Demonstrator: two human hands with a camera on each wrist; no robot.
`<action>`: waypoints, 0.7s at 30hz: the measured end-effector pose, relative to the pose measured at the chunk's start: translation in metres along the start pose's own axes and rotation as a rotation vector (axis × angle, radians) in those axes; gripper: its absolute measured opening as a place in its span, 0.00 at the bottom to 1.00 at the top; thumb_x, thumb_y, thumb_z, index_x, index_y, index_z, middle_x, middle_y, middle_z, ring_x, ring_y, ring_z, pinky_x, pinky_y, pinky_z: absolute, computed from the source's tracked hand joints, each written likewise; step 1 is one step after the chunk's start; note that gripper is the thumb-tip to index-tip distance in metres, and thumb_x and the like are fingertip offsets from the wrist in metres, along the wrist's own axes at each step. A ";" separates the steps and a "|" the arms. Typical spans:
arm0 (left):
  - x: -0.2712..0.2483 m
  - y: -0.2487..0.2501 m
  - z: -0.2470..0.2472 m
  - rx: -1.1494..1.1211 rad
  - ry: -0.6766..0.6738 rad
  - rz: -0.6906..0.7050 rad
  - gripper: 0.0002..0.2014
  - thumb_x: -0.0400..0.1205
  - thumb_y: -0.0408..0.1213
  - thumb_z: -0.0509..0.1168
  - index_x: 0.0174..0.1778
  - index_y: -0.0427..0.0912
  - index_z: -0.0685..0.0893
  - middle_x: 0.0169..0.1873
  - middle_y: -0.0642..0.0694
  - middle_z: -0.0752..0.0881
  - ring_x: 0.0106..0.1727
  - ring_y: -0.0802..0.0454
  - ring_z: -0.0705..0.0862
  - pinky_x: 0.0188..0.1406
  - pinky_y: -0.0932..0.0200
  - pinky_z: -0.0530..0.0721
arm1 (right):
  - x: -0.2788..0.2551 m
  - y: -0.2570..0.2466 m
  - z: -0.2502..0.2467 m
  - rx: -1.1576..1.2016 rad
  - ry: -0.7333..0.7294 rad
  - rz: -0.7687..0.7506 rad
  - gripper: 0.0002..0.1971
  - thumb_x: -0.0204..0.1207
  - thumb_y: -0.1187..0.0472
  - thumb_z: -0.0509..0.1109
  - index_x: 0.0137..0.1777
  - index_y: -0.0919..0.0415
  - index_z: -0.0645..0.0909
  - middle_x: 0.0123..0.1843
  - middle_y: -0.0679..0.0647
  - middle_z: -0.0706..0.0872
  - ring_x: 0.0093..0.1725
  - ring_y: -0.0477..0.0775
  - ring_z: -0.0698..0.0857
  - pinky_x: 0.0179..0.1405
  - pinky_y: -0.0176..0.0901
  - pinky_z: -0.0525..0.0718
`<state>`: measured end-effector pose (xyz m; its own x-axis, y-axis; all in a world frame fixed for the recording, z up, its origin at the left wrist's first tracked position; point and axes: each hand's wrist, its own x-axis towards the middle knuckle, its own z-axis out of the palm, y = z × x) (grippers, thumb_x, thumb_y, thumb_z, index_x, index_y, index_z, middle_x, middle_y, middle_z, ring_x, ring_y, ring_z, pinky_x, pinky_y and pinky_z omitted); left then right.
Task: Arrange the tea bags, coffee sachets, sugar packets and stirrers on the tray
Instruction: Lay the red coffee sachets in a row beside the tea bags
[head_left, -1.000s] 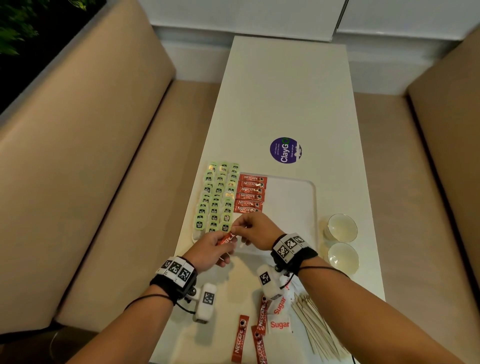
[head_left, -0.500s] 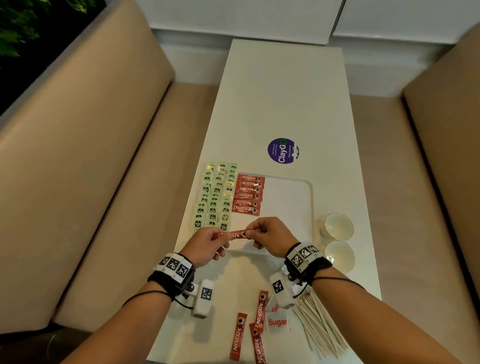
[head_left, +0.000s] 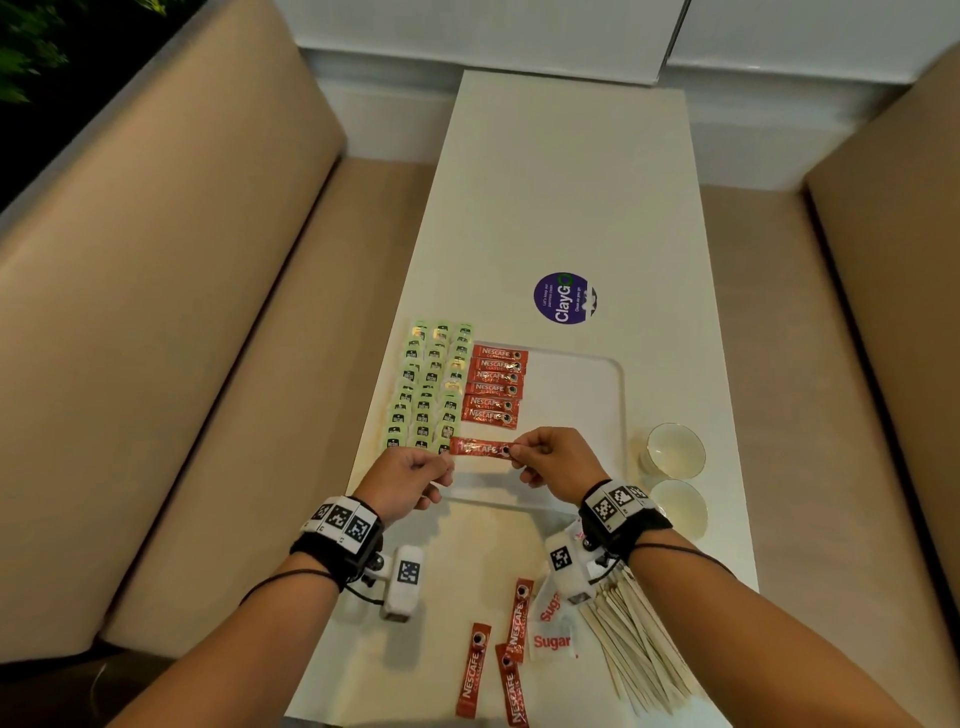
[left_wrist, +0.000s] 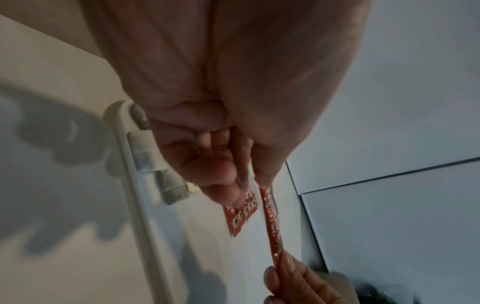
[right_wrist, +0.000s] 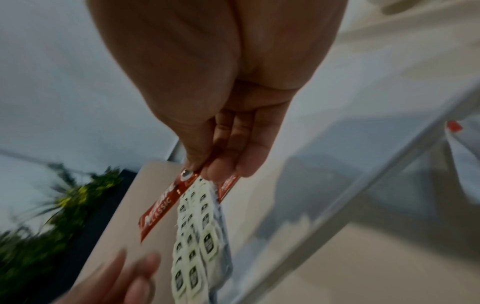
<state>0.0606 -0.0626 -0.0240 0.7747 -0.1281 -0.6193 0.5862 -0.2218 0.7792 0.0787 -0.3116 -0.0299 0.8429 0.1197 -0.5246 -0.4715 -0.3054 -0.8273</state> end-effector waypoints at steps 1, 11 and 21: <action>-0.001 -0.002 -0.001 0.012 0.003 -0.016 0.13 0.87 0.40 0.67 0.51 0.31 0.90 0.39 0.45 0.89 0.30 0.53 0.81 0.26 0.63 0.77 | 0.003 0.002 -0.003 0.010 0.032 0.015 0.05 0.83 0.64 0.74 0.50 0.66 0.89 0.38 0.56 0.92 0.32 0.49 0.87 0.37 0.43 0.90; -0.014 -0.034 0.003 0.587 -0.277 -0.058 0.07 0.85 0.45 0.66 0.48 0.48 0.87 0.39 0.54 0.88 0.32 0.59 0.84 0.35 0.62 0.82 | 0.039 0.021 0.010 -0.085 0.164 0.146 0.11 0.82 0.59 0.75 0.40 0.63 0.91 0.31 0.59 0.91 0.30 0.54 0.88 0.43 0.51 0.92; -0.017 -0.044 0.007 0.551 -0.336 -0.069 0.06 0.86 0.43 0.66 0.54 0.48 0.86 0.46 0.49 0.89 0.38 0.55 0.86 0.48 0.59 0.85 | 0.048 0.015 0.021 -0.283 0.274 0.149 0.18 0.80 0.52 0.75 0.31 0.60 0.91 0.29 0.52 0.91 0.36 0.53 0.91 0.44 0.45 0.88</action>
<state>0.0201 -0.0572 -0.0484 0.5708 -0.3713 -0.7324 0.3555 -0.6923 0.6280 0.1070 -0.2905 -0.0717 0.8268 -0.1896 -0.5296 -0.5358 -0.5522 -0.6388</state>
